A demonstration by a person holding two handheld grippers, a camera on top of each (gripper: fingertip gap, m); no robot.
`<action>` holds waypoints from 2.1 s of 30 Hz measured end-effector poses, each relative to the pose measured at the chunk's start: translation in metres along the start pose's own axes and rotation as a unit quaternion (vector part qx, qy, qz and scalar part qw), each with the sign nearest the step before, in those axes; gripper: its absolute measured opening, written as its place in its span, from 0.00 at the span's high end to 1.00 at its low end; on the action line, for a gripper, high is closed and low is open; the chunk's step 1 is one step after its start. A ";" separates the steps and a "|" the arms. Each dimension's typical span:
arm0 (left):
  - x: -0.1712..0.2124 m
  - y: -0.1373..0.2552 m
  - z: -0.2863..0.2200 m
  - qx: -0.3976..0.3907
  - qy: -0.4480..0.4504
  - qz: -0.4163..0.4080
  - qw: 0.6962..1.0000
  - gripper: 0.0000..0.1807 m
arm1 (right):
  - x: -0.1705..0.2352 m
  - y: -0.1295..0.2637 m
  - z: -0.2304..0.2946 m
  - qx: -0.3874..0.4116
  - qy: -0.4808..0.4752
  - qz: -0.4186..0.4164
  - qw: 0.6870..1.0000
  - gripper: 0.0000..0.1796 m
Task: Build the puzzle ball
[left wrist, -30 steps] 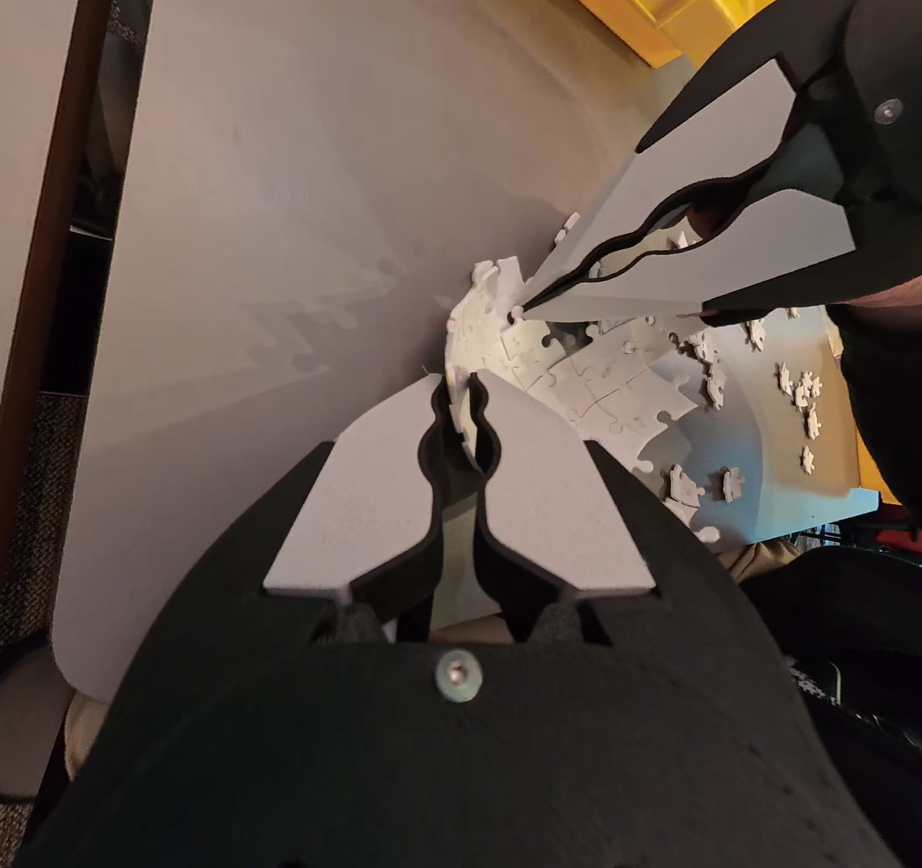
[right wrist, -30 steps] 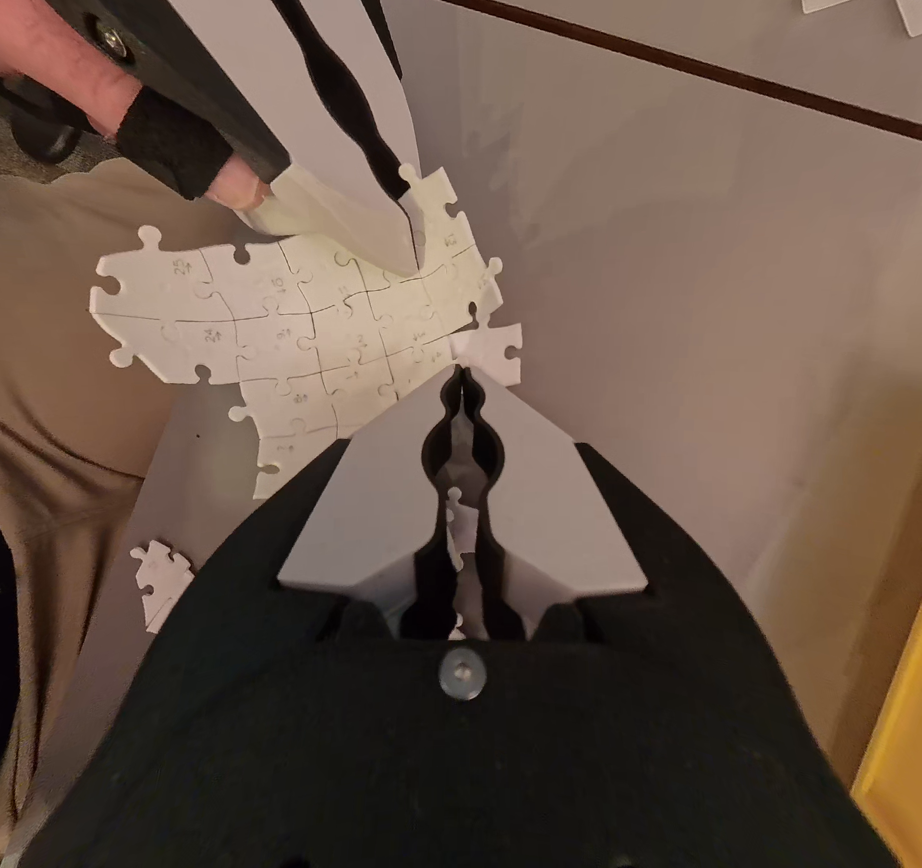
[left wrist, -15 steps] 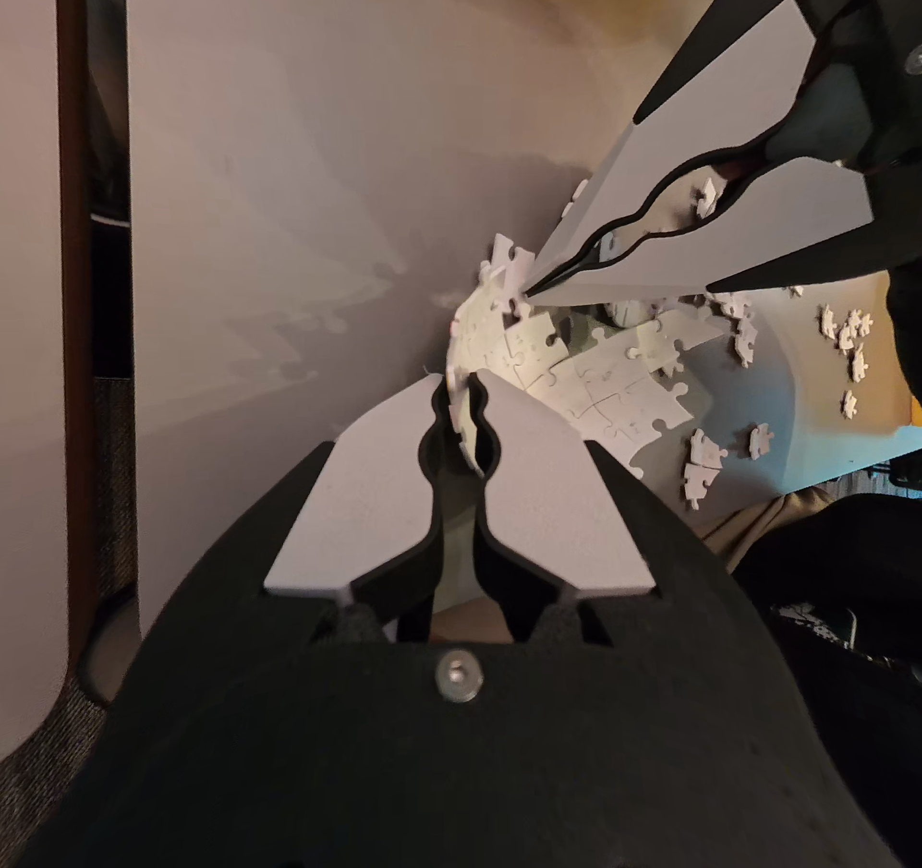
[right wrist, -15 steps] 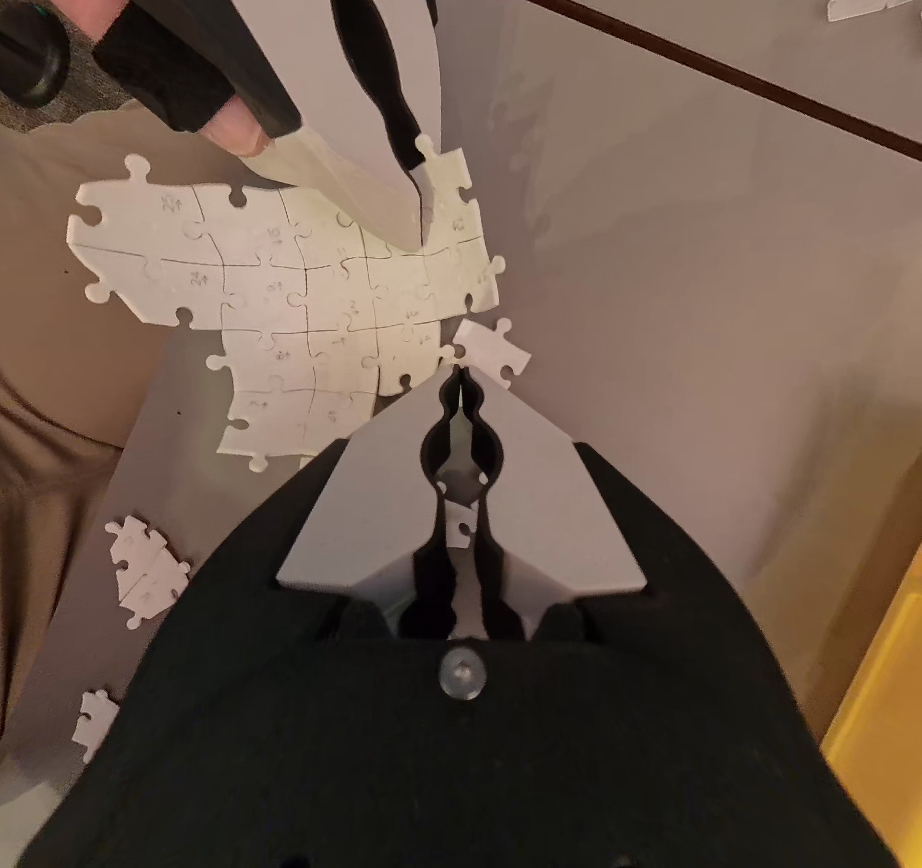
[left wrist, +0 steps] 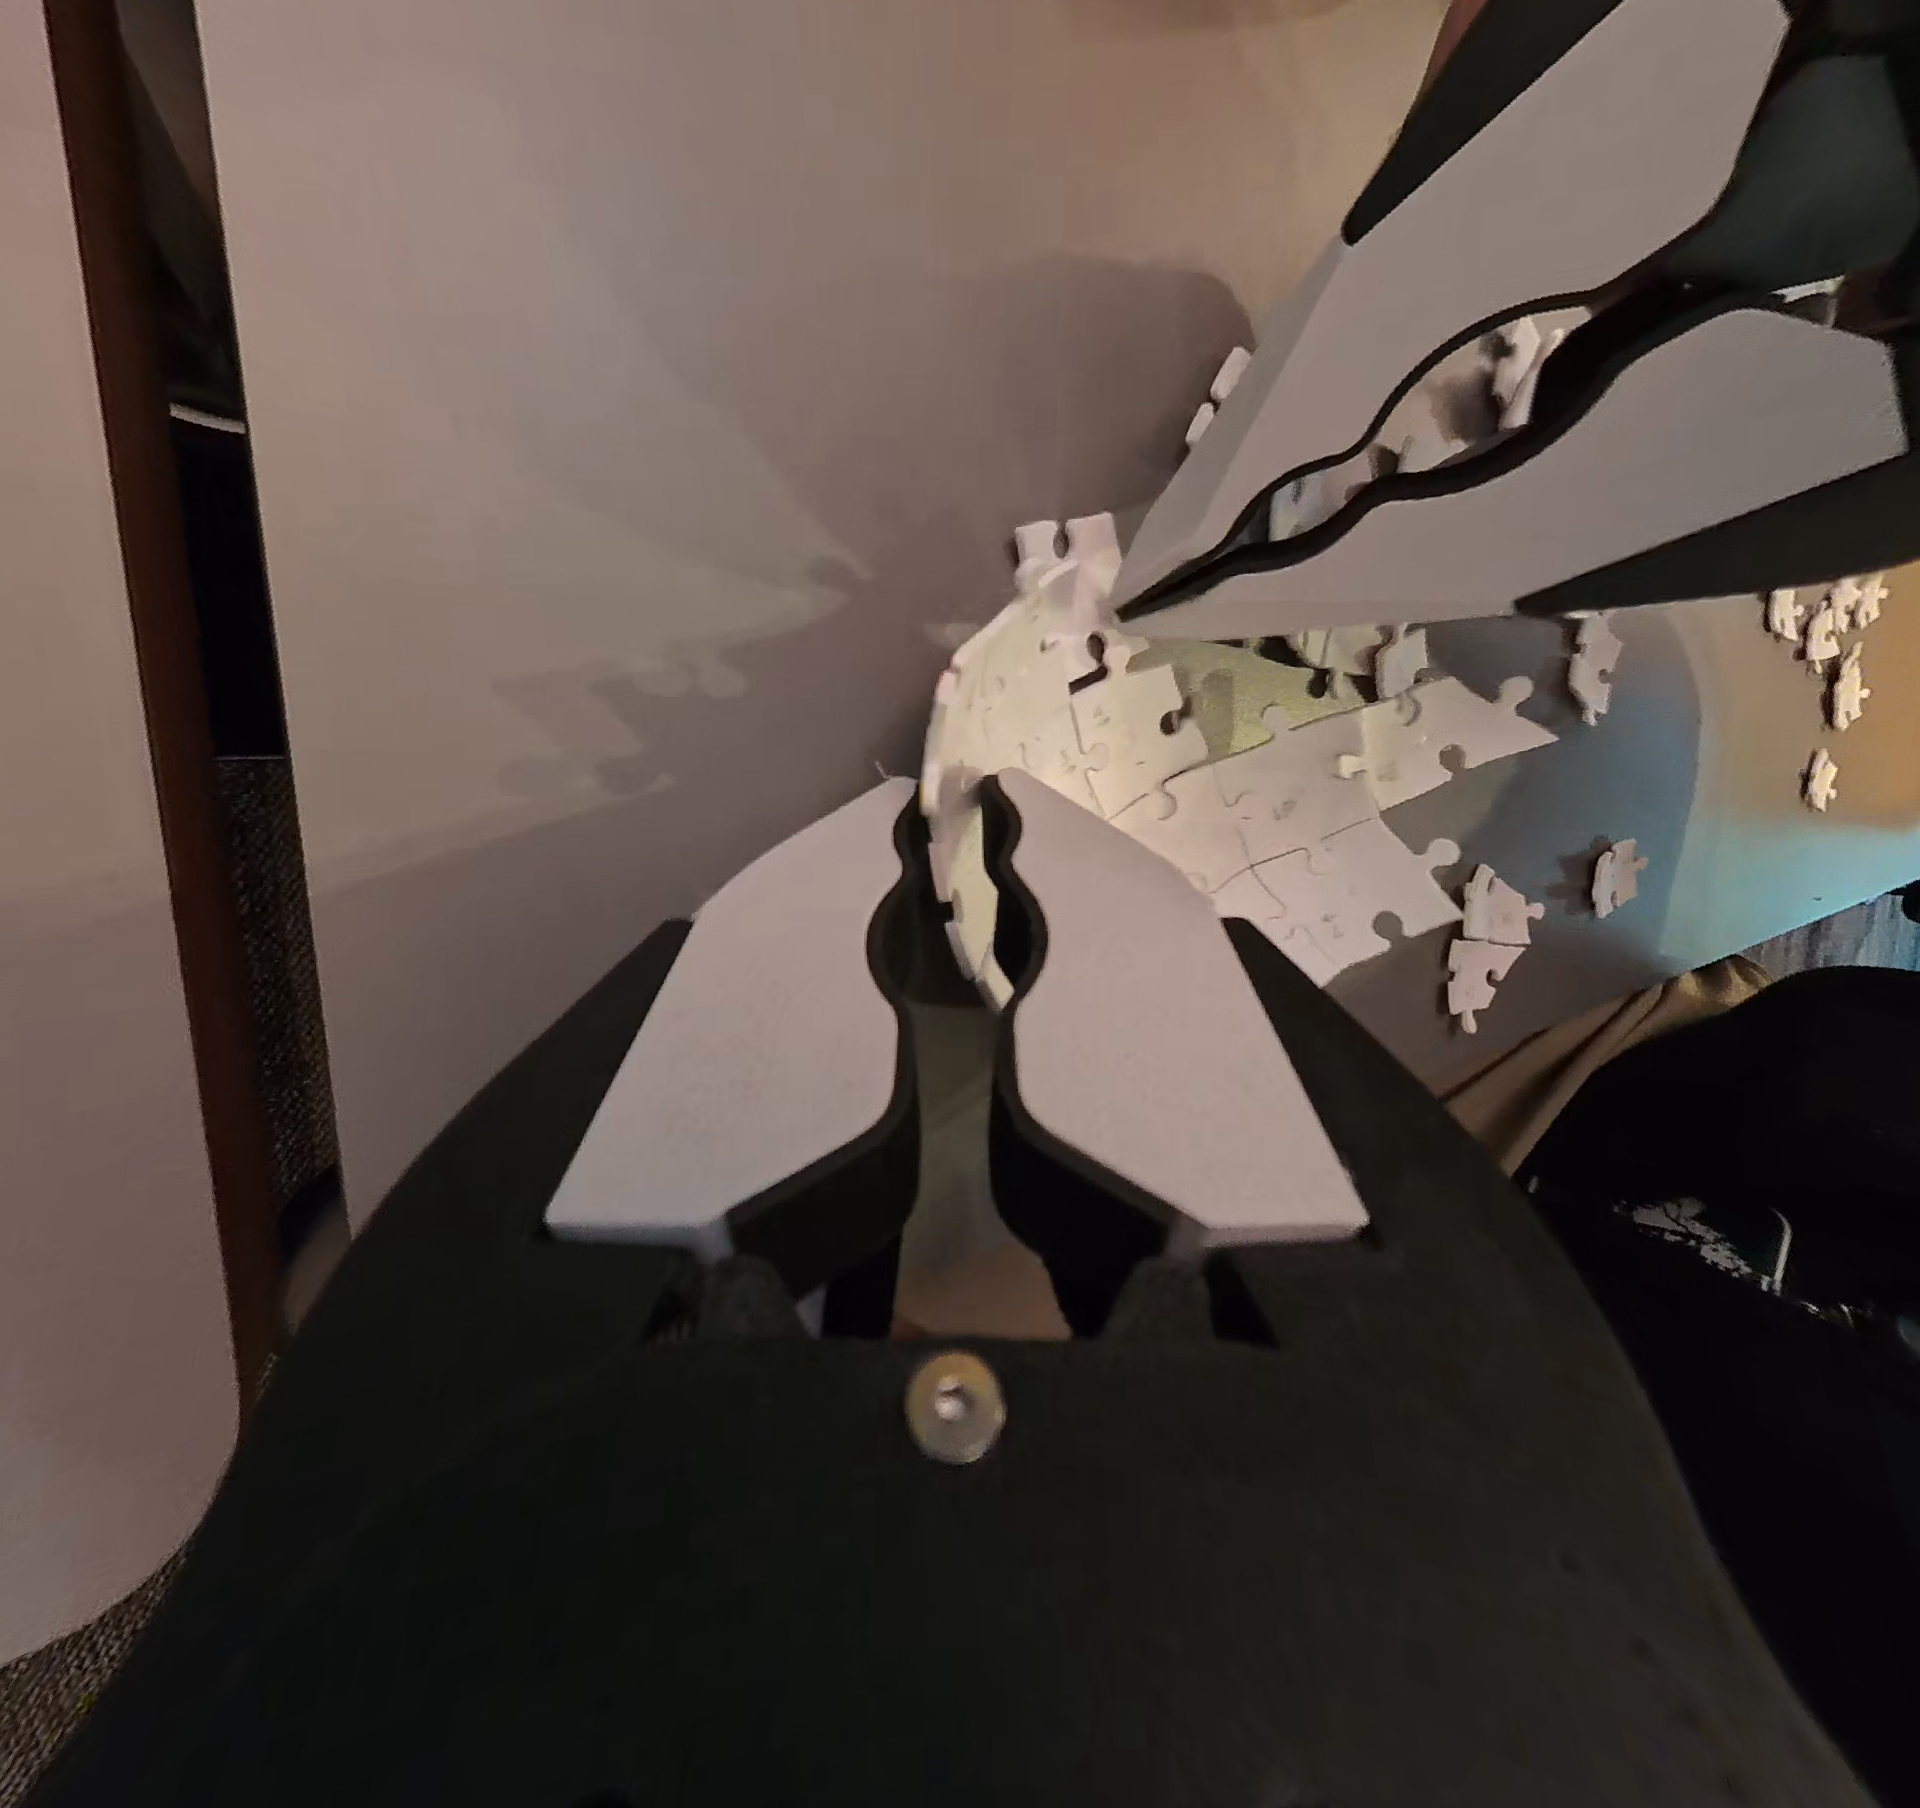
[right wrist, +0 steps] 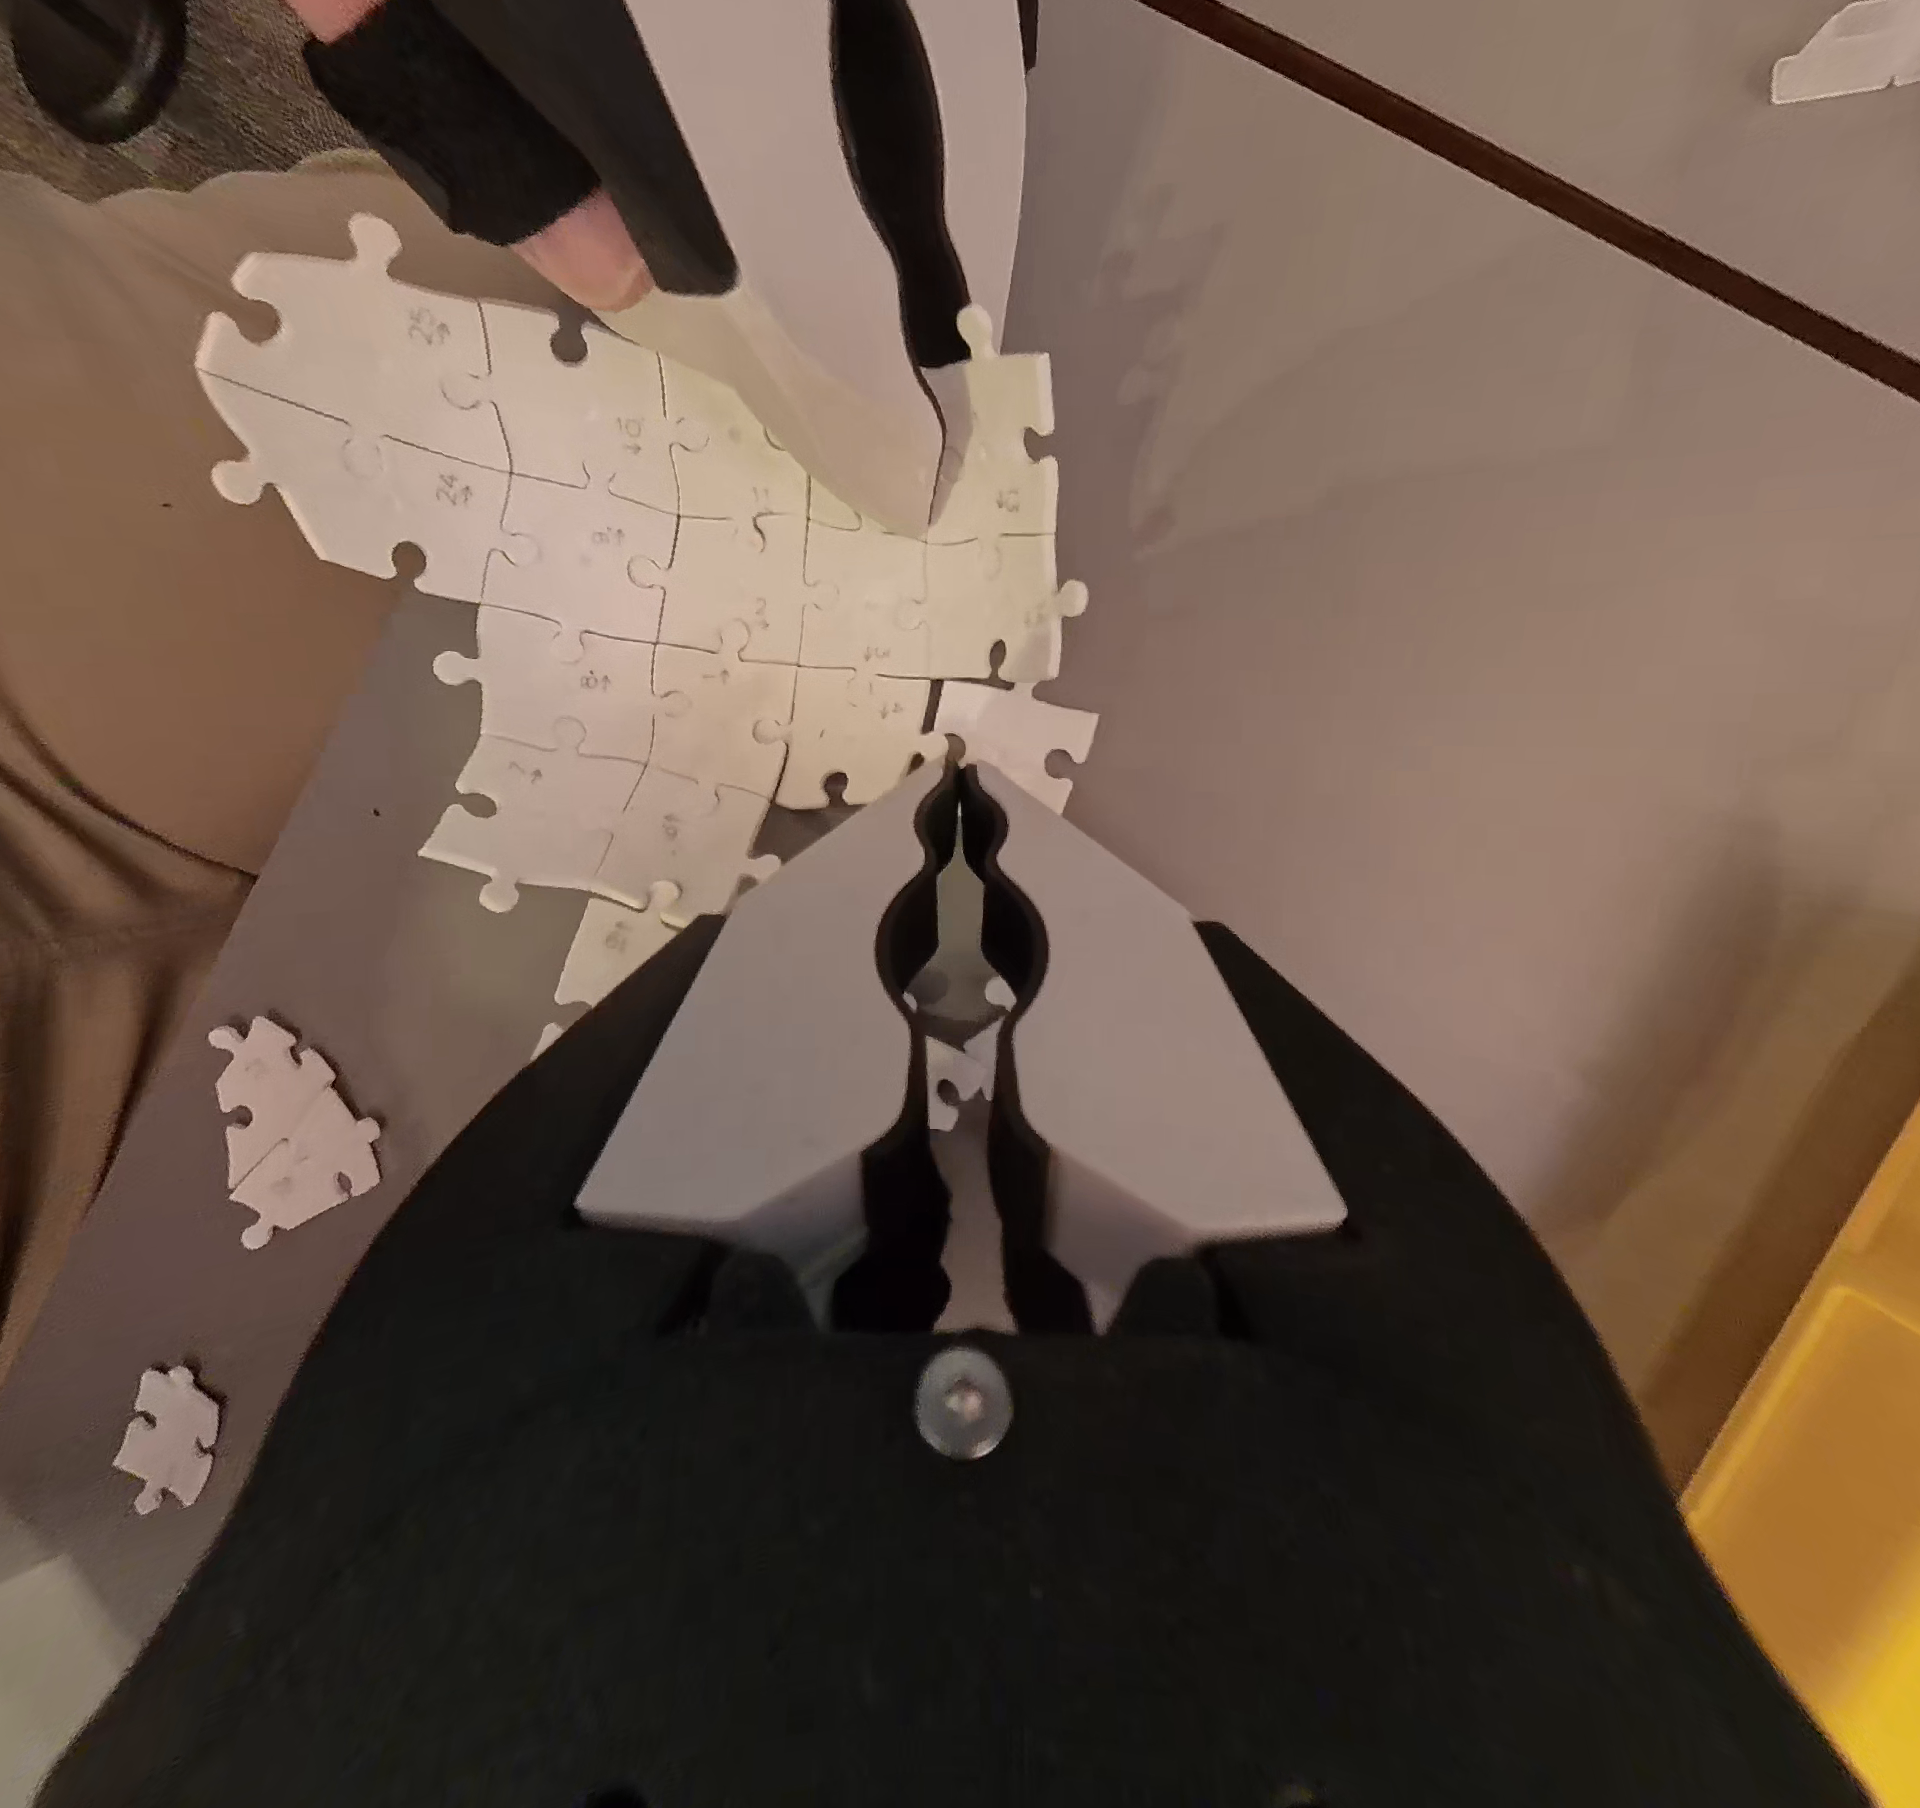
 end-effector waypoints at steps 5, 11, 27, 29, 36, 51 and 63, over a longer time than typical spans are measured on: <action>-0.002 -0.001 -0.001 -0.001 -0.002 0.007 1.000 0.95 | -0.003 0.003 0.003 0.002 0.007 -0.010 1.000 1.00; -0.005 -0.001 -0.002 -0.003 -0.006 0.018 1.000 0.95 | -0.004 0.002 0.003 0.006 0.011 -0.012 1.000 1.00; -0.013 0.002 0.001 -0.001 -0.027 0.048 0.998 0.96 | 0.001 0.000 0.000 0.009 0.009 -0.016 1.000 1.00; -0.013 0.001 0.001 0.002 -0.027 0.052 0.998 0.96 | 0.000 0.002 0.000 0.010 0.011 -0.020 1.000 1.00; -0.016 0.000 0.002 0.004 -0.030 0.060 0.998 0.95 | -0.003 -0.001 0.002 0.005 0.019 -0.017 1.000 1.00; -0.022 0.001 0.003 0.004 -0.040 0.074 0.996 0.96 | 0.005 0.001 -0.003 0.005 0.010 -0.018 1.000 1.00; -0.025 -0.001 0.005 0.001 -0.040 0.087 0.995 0.95 | 0.000 0.002 0.000 0.005 0.028 -0.025 0.999 1.00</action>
Point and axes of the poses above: each gripper's, where its closed fingertips meet, y back along the fingers, x out of its underside, z = x × y across the jaws, the point moved 8 cm from there along y, back along the fingers, and after that the axes turned 2 degrees about x, right-handed, at the moved point
